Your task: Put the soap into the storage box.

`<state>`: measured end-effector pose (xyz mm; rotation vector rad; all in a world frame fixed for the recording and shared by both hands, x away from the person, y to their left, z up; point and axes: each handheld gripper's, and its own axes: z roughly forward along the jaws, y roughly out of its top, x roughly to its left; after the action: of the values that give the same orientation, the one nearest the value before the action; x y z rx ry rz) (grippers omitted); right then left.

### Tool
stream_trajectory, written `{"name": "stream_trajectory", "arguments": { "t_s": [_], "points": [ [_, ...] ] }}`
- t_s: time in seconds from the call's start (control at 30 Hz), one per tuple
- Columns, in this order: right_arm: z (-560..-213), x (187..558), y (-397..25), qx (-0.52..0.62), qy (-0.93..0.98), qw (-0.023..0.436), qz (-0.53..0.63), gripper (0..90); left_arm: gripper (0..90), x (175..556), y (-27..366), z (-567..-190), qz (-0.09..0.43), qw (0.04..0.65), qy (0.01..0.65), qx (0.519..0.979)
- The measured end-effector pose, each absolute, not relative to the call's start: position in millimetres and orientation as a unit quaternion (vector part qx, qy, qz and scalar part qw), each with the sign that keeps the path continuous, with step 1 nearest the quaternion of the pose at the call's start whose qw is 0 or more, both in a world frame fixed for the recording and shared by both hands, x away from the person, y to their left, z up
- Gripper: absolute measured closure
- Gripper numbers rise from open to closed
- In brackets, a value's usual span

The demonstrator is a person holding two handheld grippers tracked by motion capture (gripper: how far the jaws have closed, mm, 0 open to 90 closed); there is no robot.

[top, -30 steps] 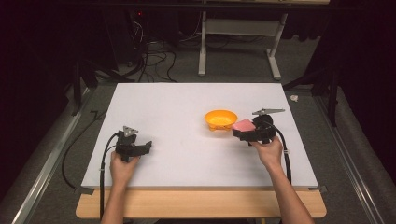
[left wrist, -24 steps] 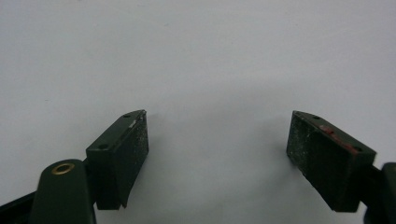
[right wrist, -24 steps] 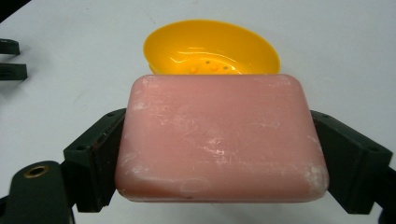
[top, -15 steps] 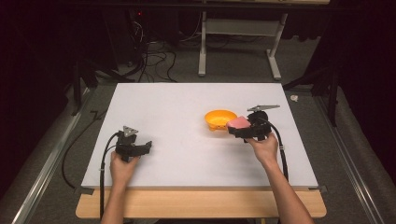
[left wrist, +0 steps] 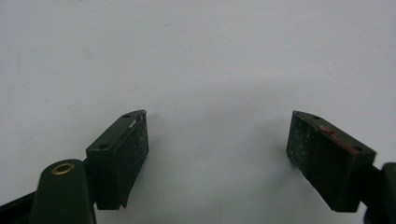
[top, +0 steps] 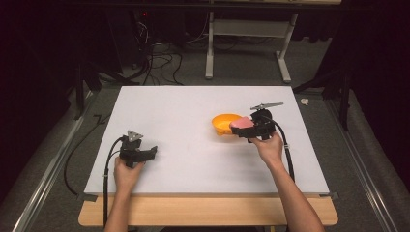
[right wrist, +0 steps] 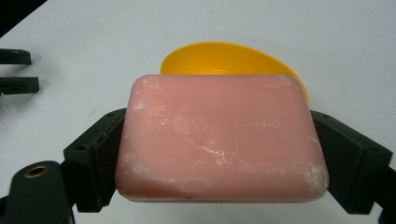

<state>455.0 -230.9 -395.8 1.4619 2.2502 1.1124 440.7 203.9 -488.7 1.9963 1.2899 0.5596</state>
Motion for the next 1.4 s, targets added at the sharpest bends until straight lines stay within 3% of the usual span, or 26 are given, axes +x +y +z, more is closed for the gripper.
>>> {"name": "stream_trajectory", "arguments": {
  "t_s": [1.4],
  "points": [
    [-394.2, 498.2, -206.4, 0.534, 0.769, 0.085, 0.341, 13.6, 21.2, 440.7, 204.0, -488.7, 0.215, 0.343, 0.496, 0.768]
  ]
}}
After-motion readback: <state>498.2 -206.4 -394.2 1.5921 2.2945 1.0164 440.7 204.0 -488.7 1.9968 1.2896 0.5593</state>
